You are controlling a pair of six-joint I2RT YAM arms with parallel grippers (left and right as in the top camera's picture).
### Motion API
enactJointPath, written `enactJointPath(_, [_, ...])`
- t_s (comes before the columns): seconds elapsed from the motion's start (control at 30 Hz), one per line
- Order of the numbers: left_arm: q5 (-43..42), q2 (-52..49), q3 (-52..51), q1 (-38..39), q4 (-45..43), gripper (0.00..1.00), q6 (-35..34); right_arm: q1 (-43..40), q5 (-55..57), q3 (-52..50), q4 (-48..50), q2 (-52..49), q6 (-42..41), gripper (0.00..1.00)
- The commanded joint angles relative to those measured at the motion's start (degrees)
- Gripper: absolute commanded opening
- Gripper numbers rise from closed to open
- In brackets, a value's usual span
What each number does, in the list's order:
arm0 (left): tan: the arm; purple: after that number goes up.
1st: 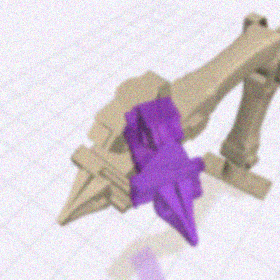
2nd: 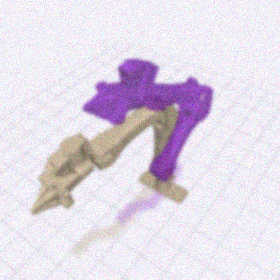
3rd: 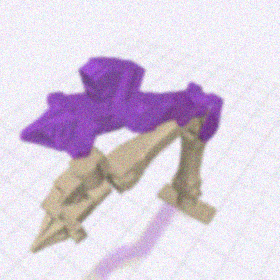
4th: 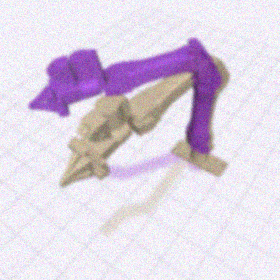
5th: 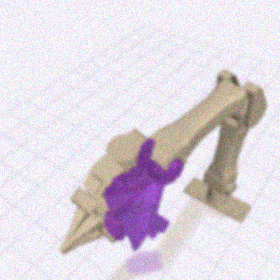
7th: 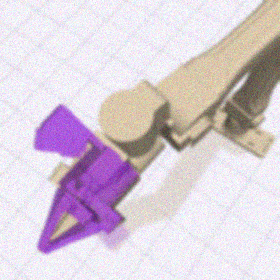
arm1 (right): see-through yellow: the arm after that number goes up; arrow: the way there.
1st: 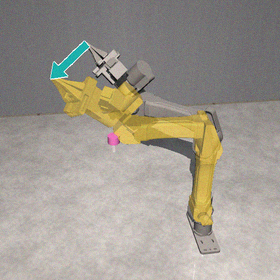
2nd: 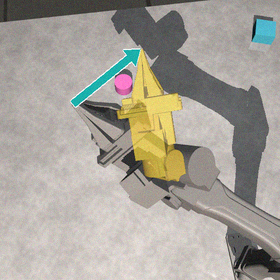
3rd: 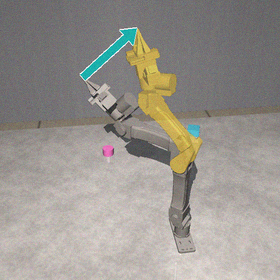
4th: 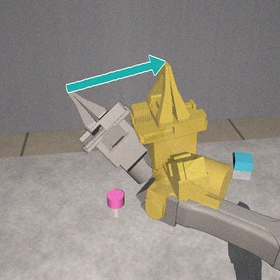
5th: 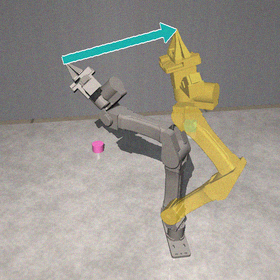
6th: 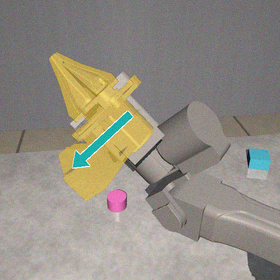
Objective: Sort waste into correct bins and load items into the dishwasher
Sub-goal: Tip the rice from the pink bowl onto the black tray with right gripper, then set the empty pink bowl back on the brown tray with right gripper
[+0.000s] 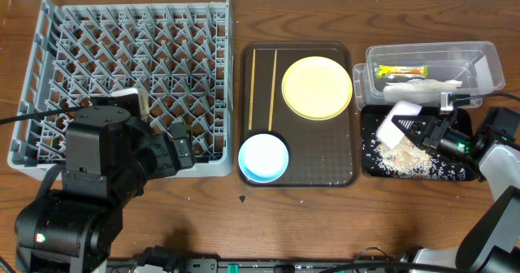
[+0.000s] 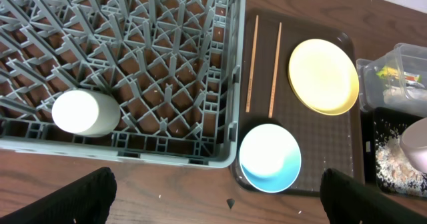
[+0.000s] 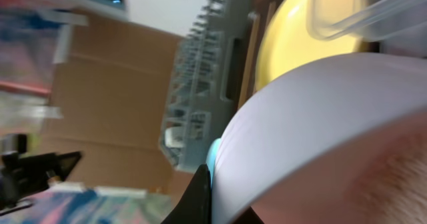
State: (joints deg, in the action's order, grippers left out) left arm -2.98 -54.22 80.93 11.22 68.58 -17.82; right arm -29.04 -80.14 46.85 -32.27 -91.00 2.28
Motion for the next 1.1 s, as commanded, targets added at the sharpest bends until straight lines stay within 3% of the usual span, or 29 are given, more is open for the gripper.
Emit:
enactJointPath(0.0, [0.68,0.0,0.31,-0.33,-0.02,0.98,-0.07,-0.63,9.4,-0.04,-0.76,0.46,-6.6,0.01])
enactJointPath(0.03, [0.68,0.0,0.31,-0.33,-0.02,0.98,-0.09,-0.44,-4.02,-0.07,-1.95,0.48,2.32,0.01])
enactJointPath(0.07, [0.68,0.0,0.31,-0.33,-0.02,0.98,-0.07,-0.39,-5.64,-0.04,-1.14,0.48,5.29,0.01])
enactJointPath(0.13, [0.68,0.0,0.31,-0.33,-0.02,0.98,-0.07,-0.42,4.09,-0.04,0.85,0.46,-5.66,0.01])
enactJointPath(0.2, [0.68,0.0,0.31,-0.33,-0.02,0.98,-0.07,-0.31,-7.19,-0.04,1.49,0.46,-2.51,0.01])
enactJointPath(0.27, [0.68,0.0,0.31,-0.33,-0.02,0.98,-0.09,-0.31,5.07,-0.04,2.56,0.46,-8.28,0.01])
enactJointPath(0.3, [0.68,0.0,0.31,-0.33,-0.02,0.98,-0.09,-0.2,2.73,-0.07,-0.13,0.46,-11.1,0.01])
enactJointPath(0.37, [0.68,0.0,0.31,-0.33,-0.02,0.98,-0.09,0.24,-8.96,0.02,0.17,0.48,0.26,0.01])
enactJointPath(0.4, [0.68,0.0,0.31,-0.33,-0.02,0.98,-0.07,0.24,-1.79,0.15,1.42,0.48,-1.7,0.01])
enactJointPath(0.43, [0.68,0.0,0.31,-0.33,-0.02,0.98,-0.07,0.24,7.19,0.15,0.11,0.46,-11.17,0.01])
enactJointPath(0.5, [0.68,0.0,0.31,-0.33,-0.02,0.98,-0.09,0.79,-9.14,0.15,-1.01,0.72,0.15,0.01])
enactJointPath(0.53, [0.68,0.0,0.31,-0.33,-0.02,0.98,-0.07,0.98,-7.76,0.26,-0.39,0.83,1.6,0.01])
enactJointPath(0.57, [0.68,0.0,0.31,-0.33,-0.02,0.98,-0.07,0.98,1.07,0.42,0.66,0.9,-1.16,0.01])
enactJointPath(0.6, [0.68,0.0,0.31,-0.33,-0.02,0.98,-0.07,0.98,11.52,0.39,-0.42,0.9,-8.15,0.01])
enactJointPath(0.63, [0.68,0.0,0.31,-0.33,-0.02,0.98,-0.09,1.01,10.45,0.39,-2.49,0.92,-7.34,0.01])
enactJointPath(0.7, [0.68,0.0,0.31,-0.33,-0.02,0.98,-0.09,1.27,3.02,0.39,-4.74,1.22,2.97,0.01])
enactJointPath(0.77, [0.68,0.0,0.31,-0.33,-0.02,0.98,-0.07,0.92,5.66,0.39,-1.68,1.27,-0.81,0.01])
enactJointPath(0.83, [0.68,0.0,0.31,-0.33,-0.02,0.98,-0.09,1.22,-1.49,0.42,-1.27,1.79,-1.7,0.01])
enactJointPath(0.9, [0.68,-0.02,0.31,-0.33,-0.02,0.98,-0.09,2.73,5.14,0.59,-2.12,3.76,-4.66,0.01])
enactJointPath(1.0, [0.68,0.0,0.31,-0.33,-0.02,0.98,-0.07,8.17,11.67,1.79,-5.51,8.5,-5.03,0.01])
enactJointPath(1.07, [0.68,0.0,0.31,-0.33,-0.02,0.98,-0.09,18.75,27.26,3.85,-10.25,14.27,-6.88,0.01])
